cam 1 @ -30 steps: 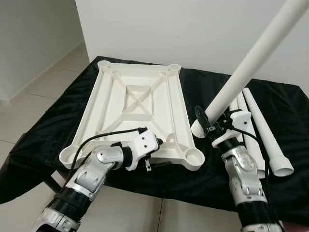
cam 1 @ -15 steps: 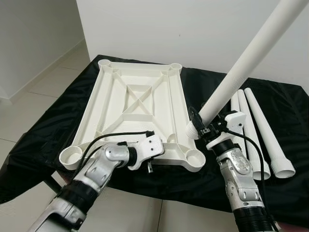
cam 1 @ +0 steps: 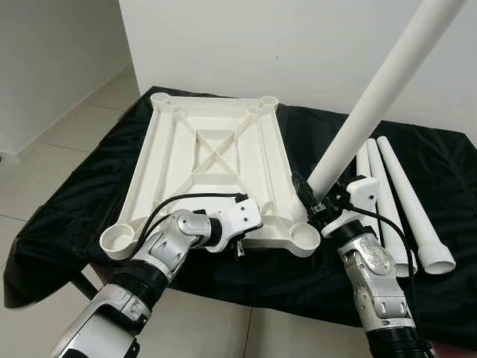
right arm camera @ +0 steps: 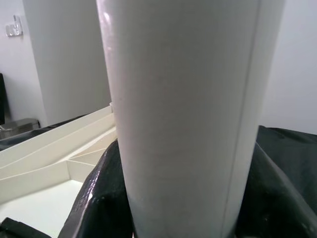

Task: Building children table

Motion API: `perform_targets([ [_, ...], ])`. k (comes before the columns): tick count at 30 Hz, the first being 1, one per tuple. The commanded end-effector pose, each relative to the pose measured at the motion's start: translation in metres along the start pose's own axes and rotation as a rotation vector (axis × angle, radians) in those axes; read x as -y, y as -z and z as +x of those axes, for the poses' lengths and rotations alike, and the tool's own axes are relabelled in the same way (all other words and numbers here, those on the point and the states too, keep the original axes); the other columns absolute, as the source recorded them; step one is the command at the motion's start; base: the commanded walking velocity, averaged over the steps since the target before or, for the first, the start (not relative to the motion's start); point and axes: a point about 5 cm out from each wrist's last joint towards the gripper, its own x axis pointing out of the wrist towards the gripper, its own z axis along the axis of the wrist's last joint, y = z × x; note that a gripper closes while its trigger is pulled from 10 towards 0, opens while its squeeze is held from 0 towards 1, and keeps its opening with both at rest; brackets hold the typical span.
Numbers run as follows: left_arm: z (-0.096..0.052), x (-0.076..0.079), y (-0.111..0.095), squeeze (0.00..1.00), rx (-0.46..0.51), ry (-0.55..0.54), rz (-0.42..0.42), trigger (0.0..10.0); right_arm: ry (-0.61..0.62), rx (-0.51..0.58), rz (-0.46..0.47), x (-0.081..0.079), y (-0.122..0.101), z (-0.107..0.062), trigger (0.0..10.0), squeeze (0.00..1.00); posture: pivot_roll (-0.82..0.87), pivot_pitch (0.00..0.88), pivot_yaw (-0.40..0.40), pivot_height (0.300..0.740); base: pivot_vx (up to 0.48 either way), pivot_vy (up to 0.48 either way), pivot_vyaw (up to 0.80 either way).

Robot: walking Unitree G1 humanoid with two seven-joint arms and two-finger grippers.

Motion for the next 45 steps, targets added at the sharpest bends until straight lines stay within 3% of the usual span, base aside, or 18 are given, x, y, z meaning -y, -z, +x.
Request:
perform_targets([
  [1,0.0,0.001,0.023,0.0,-0.11,-0.087,-0.026,10.0,0.009,-0.001,-0.011,0.002,-0.002,0.0,10.0,0.0,-0.1,0.009,0.004,0.74,0.0,0.0,0.0],
  [6,-0.005,-0.002,0.035,0.0,-0.172,-0.083,-0.033,10.0,0.014,-0.006,-0.02,0.004,-0.002,0.0,10.0,0.0,-0.1,0.009,0.006,0.74,0.0,0.0,0.0],
  [13,-0.024,-0.022,0.054,0.0,-0.259,-0.17,-0.055,10.0,0.022,-0.008,-0.021,0.004,-0.003,0.0,10.0,0.0,-0.1,0.017,0.008,0.74,0.0,0.0,0.0],
  [18,-0.028,-0.024,0.053,0.0,-0.241,-0.176,-0.044,10.0,0.026,-0.012,-0.025,0.005,-0.003,0.0,10.0,0.0,-0.1,0.02,0.008,0.74,0.0,0.0,0.0],
  [20,-0.02,-0.019,0.04,0.0,-0.171,-0.143,-0.061,10.0,0.024,-0.015,-0.029,0.005,-0.003,0.0,10.0,0.0,-0.1,0.023,0.006,0.74,0.0,0.0,0.0],
  [22,-0.02,-0.019,0.04,0.0,-0.171,-0.143,-0.061,10.0,0.024,-0.015,-0.029,0.005,-0.003,0.0,10.0,0.0,-0.1,0.023,0.006,0.74,0.0,0.0,0.0],
  [24,-0.009,-0.011,0.024,0.0,-0.093,-0.085,-0.069,10.0,0.017,-0.02,-0.027,0.005,-0.002,0.0,10.0,0.0,-0.1,0.025,0.004,0.74,0.0,0.0,0.0],
  [31,0.007,0.002,0.005,0.0,0.019,-0.013,-0.107,10.0,0.006,-0.036,-0.036,0.007,-0.001,-0.002,10.0,0.0,-0.11,0.03,0.004,0.74,0.0,0.0,0.0],
  [37,0.015,0.012,0.002,0.0,0.038,0.018,-0.112,10.0,0.004,-0.039,-0.043,0.008,-0.002,-0.001,10.0,0.0,-0.11,0.032,0.001,0.74,0.0,0.0,0.0],
  [38,0.016,0.013,0.003,0.0,0.036,0.022,-0.116,9.4,0.003,-0.039,-0.044,0.008,-0.002,-0.001,10.0,0.0,-0.11,0.033,-0.001,0.74,0.0,0.0,0.0],
  [40,0.016,0.015,0.004,0.0,0.031,0.027,-0.124,10.0,0.0,-0.039,-0.046,0.009,-0.003,0.0,10.0,0.0,-0.11,0.034,-0.001,0.74,0.0,0.0,0.0],
  [44,0.013,0.015,0.01,0.0,0.009,0.026,-0.138,10.0,-0.006,-0.042,-0.052,0.01,-0.003,0.0,10.0,0.0,-0.11,0.033,-0.002,0.74,0.0,0.0,0.0],
  [45,0.011,0.015,0.012,0.0,0.007,0.024,-0.14,3.6,-0.007,-0.044,-0.054,0.011,-0.003,0.0,10.0,0.0,-0.11,0.032,-0.003,0.74,0.0,0.0,0.0],
])
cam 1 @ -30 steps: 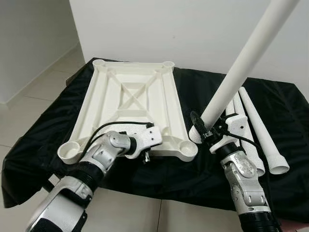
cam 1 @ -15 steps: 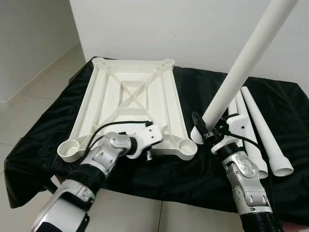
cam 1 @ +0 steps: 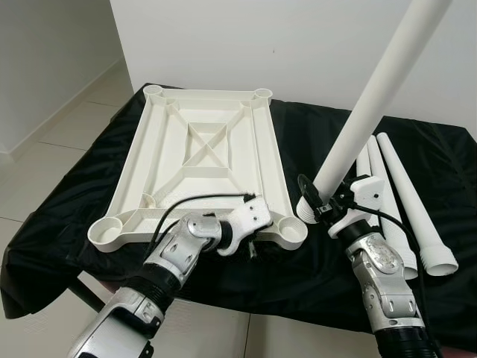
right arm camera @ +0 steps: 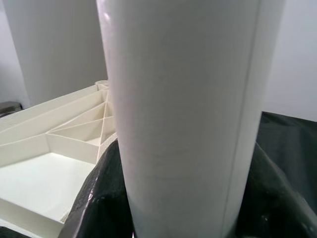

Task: Building children table

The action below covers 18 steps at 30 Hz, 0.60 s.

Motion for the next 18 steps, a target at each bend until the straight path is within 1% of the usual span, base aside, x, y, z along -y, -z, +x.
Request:
perform_targets([
  [1,-0.004,0.003,0.017,0.0,-0.067,0.01,-0.038,7.5,-0.009,0.004,-0.012,0.001,-0.003,0.001,10.0,0.0,-0.11,0.031,-0.003,0.74,0.0,0.0,0.0],
  [2,-0.005,0.003,0.019,0.0,-0.074,0.007,-0.048,10.0,-0.011,0.003,-0.015,0.001,-0.002,0.001,10.0,0.0,-0.11,0.031,-0.003,0.74,0.0,0.0,0.0],
  [3,-0.006,0.003,0.02,0.0,-0.078,0.006,-0.054,8.8,-0.012,0.002,-0.017,0.001,-0.002,0.001,10.0,0.0,-0.11,0.031,-0.003,0.74,0.0,0.0,0.0],
  [4,-0.006,0.003,0.02,0.0,-0.078,0.006,-0.054,8.8,-0.012,0.002,-0.017,0.001,-0.002,0.001,10.0,0.0,-0.11,0.031,-0.003,0.74,0.0,0.0,0.0],
  [5,-0.01,0.002,0.021,0.0,-0.073,-0.001,-0.059,4.3,-0.014,0.0,-0.018,0.001,-0.002,0.001,10.0,0.0,-0.1,0.03,-0.005,0.74,0.0,0.0,0.0],
  [8,-0.012,0.0,0.021,0.0,-0.069,-0.015,-0.08,4.3,-0.015,-0.001,-0.018,0.002,-0.002,0.002,10.0,0.0,-0.1,0.029,-0.004,0.74,0.0,0.0,0.0],
  [9,-0.013,-0.001,0.02,0.0,-0.064,-0.019,-0.079,0.0,-0.018,-0.001,-0.019,0.001,-0.002,0.002,10.0,0.0,-0.1,0.027,-0.006,0.74,0.0,0.0,0.0],
  [11,-0.014,-0.001,0.02,0.0,-0.056,-0.013,-0.074,0.0,-0.022,0.001,-0.018,0.001,-0.003,0.003,10.0,0.0,-0.1,0.026,-0.006,0.74,0.0,0.0,0.0],
  [13,-0.019,-0.006,0.02,0.0,-0.058,-0.036,-0.078,0.0,-0.05,0.007,-0.015,-0.001,-0.004,0.005,10.0,0.0,-0.1,0.023,-0.007,0.74,0.0,0.0,0.0],
  [14,-0.02,-0.007,0.02,0.0,-0.063,-0.038,-0.065,0.0,-0.056,0.008,-0.014,-0.001,-0.005,0.005,10.0,0.0,-0.1,0.021,-0.008,0.74,0.0,0.0,0.0],
  [18,-0.023,-0.008,0.022,0.0,-0.071,-0.035,-0.057,0.0,-0.067,0.011,-0.014,-0.001,-0.005,0.006,10.0,0.0,-0.1,0.018,-0.008,0.74,0.0,0.0,0.0],
])
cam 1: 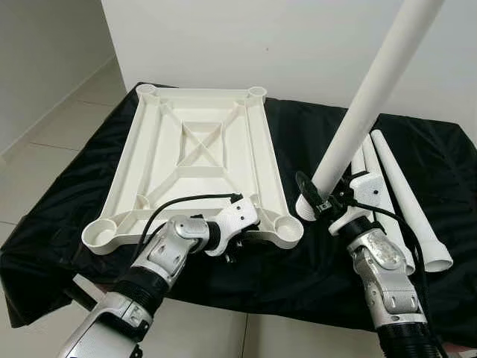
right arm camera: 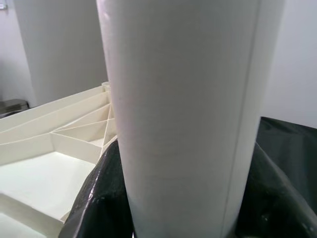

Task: Building children table

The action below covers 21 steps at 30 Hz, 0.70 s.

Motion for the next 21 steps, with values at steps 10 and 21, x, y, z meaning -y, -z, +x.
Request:
perform_targets([
  [10,-0.008,-0.003,0.022,0.0,-0.098,-0.022,-0.025,10.0,-0.211,-0.063,0.093,-0.014,0.005,-0.002,10.0,0.0,-0.1,0.008,-0.012,0.74,0.0,0.0,0.0],
  [21,-0.009,-0.006,0.019,0.0,-0.095,-0.03,-0.014,10.0,-0.299,-0.087,0.095,-0.012,0.005,-0.002,10.0,0.0,-0.1,0.015,-0.02,0.74,0.0,0.0,0.0],
])
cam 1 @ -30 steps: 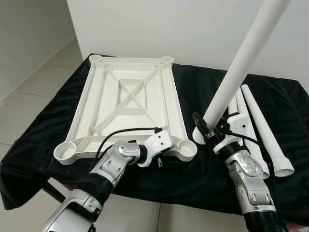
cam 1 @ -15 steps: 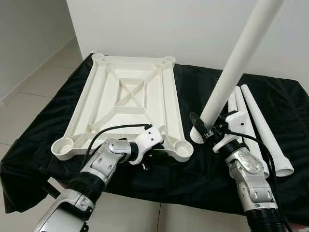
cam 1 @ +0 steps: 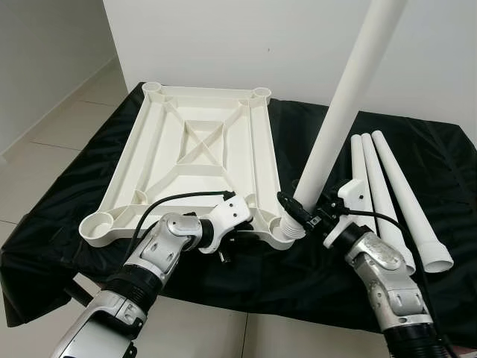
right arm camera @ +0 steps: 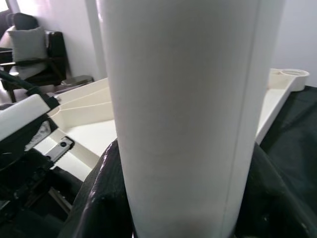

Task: Building children table

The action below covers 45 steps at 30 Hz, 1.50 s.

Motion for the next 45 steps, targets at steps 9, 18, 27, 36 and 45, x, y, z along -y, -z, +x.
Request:
perform_targets([
  [9,-0.003,-0.001,0.015,0.0,-0.075,-0.026,-0.021,10.0,-0.077,-0.012,0.024,-0.001,0.0,0.008,10.0,0.0,-0.09,0.022,-0.027,0.74,0.0,0.0,0.0],
  [18,-0.004,0.0,0.013,0.0,-0.066,-0.031,-0.02,10.0,-0.11,-0.031,0.062,-0.01,0.015,0.016,10.0,0.0,-0.08,0.025,-0.032,0.74,0.0,0.0,0.0],
  [27,-0.005,0.001,0.01,0.0,-0.058,-0.029,-0.016,10.0,-0.106,-0.049,0.104,-0.014,0.027,0.019,10.0,0.0,-0.08,0.029,-0.028,0.74,0.0,0.0,0.0],
  [36,-0.007,0.0,0.008,0.0,-0.055,-0.029,-0.013,10.0,-0.108,-0.059,0.104,-0.016,0.033,0.019,10.0,0.0,-0.07,0.027,-0.029,0.74,0.0,0.0,0.0],
  [45,-0.008,0.002,0.005,0.0,-0.045,-0.031,-0.013,10.0,-0.095,-0.074,0.098,-0.027,0.039,0.023,10.0,0.0,-0.06,0.021,-0.032,0.74,0.0,0.0,0.0],
])
